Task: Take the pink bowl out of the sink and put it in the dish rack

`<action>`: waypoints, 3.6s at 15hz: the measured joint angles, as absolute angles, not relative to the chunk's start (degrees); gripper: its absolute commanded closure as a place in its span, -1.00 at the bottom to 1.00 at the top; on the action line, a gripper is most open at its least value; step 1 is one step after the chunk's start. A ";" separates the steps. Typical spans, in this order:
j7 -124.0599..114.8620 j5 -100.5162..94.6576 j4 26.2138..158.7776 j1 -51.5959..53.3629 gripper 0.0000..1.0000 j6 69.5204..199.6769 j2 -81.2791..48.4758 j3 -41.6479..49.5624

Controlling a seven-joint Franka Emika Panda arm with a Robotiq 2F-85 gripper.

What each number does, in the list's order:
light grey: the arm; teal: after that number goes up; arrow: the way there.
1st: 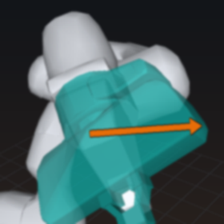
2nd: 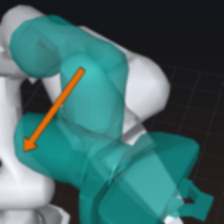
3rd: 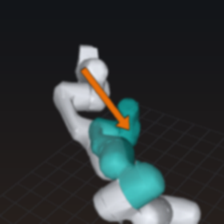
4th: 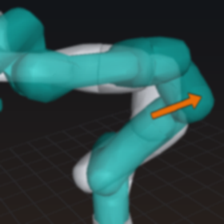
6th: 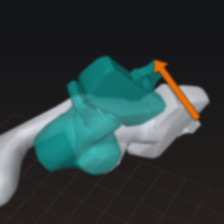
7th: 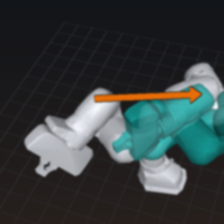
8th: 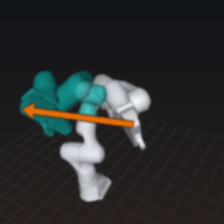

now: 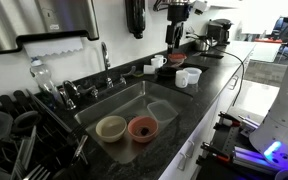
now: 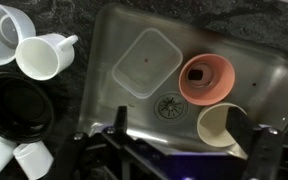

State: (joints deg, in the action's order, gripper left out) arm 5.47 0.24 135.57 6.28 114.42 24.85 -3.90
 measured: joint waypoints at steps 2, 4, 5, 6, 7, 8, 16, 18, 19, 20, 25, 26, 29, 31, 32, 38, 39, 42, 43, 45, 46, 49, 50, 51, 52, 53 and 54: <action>7.69 0.24 135.39 7.57 -1.00 114.52 21.55 -4.42; 10.40 0.24 134.85 8.58 -1.00 114.99 17.55 -4.84; 12.02 0.37 134.38 9.00 -1.00 115.14 15.45 -4.90; 13.75 0.63 133.78 9.27 -1.00 115.16 13.53 -4.90; 15.42 0.78 133.17 9.38 -1.00 115.08 11.94 -4.90; 16.35 0.79 132.62 9.35 -1.00 115.06 10.84 -4.83; 16.77 0.20 131.83 9.35 -1.00 114.86 10.20 -5.06; 17.06 0.17 131.29 9.97 -1.00 114.91 9.77 -6.32; 17.46 0.20 130.85 10.70 -1.00 115.46 9.22 -7.09; 17.84 0.27 130.36 11.52 -1.00 116.24 8.38 -7.87; 22.68 0.47 129.19 13.06 -1.00 122.40 -0.38 -9.46; 23.41 0.67 128.83 12.85 -1.00 123.82 -2.69 -9.40; 24.57 0.68 126.53 11.80 -1.00 124.75 -8.51 -9.29; 24.50 0.68 126.51 11.79 -1.00 124.74 -8.44 -9.53; 24.43 0.68 126.55 11.81 -1.00 124.70 -7.98 -9.68; 24.46 1.44 126.66 11.79 -1.00 124.98 -8.40 -9.86; 25.05 2.11 126.67 11.78 -1.00 125.71 -9.16 -10.01; 28.80 5.42 126.48 11.57 -1.00 129.15 -13.58 -10.60; 30.28 6.38 126.17 11.27 -1.00 130.16 -15.37 -10.90; 32.39 6.92 124.85 10.53 -1.00 131.09 -19.29 -11.42; 33.05 6.88 123.88 10.17 -1.00 131.15 -21.21 -11.56; 34.20 6.06 120.53 9.58 -1.00 131.15 -26.24 -11.88; 34.22 5.44 119.47 9.57 -1.00 131.14 -27.57 -11.95; 34.22 4.51 118.40 9.57 -1.00 131.10 -28.84 -11.99; 34.22 3.42 117.39 9.57 -1.00 131.07 -30.02 -11.99; 34.22 2.29 116.37 9.54 -1.00 131.03 -31.08 -11.98; 34.22 1.25 115.36 9.46 -1.00 130.98 -31.93 -11.96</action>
State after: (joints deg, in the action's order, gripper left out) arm 34.22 1.25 115.36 9.46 130.98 -31.93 -11.96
